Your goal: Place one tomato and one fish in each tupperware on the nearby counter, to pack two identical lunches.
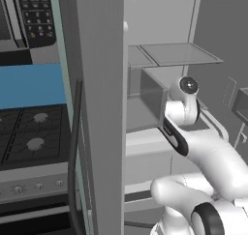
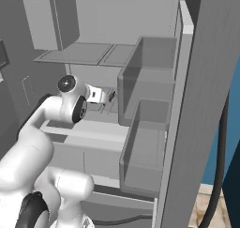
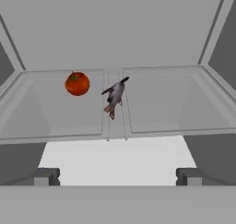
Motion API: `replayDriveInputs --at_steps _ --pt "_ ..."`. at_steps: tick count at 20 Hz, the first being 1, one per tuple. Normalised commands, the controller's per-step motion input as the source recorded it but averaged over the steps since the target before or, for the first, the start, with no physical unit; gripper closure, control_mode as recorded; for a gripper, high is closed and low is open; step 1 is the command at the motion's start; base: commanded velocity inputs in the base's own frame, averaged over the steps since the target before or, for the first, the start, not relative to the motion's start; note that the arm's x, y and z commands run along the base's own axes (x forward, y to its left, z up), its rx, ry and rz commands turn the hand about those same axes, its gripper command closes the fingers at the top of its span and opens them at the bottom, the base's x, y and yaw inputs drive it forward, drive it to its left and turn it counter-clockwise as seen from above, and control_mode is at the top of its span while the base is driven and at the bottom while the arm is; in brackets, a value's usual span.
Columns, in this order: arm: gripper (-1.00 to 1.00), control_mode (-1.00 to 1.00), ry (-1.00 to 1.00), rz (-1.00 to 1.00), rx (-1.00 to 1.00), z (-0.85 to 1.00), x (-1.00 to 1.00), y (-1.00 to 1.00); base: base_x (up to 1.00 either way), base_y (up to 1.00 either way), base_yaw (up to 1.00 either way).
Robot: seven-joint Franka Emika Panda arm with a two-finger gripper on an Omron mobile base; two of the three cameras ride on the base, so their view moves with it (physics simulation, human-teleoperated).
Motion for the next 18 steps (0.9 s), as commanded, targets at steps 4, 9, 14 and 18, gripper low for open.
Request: replayDriveInputs --at_steps 4,9,14,18 --pt "-1.0 -1.0 0.0 -0.02 0.0 -0.1 0.29 0.0 0.0 0.0 0.0" --pt "-1.0 -1.0 0.0 -0.01 0.0 -0.2 0.26 0.0 0.0 0.0 0.0" --pt "-1.0 -1.0 0.0 -0.01 0.0 -0.2 0.3 0.0 0.0 0.0 0.0" --pt "-1.0 -1.0 0.0 0.0 0.0 -0.15 0.31 0.0 0.0 0.0 0.0"
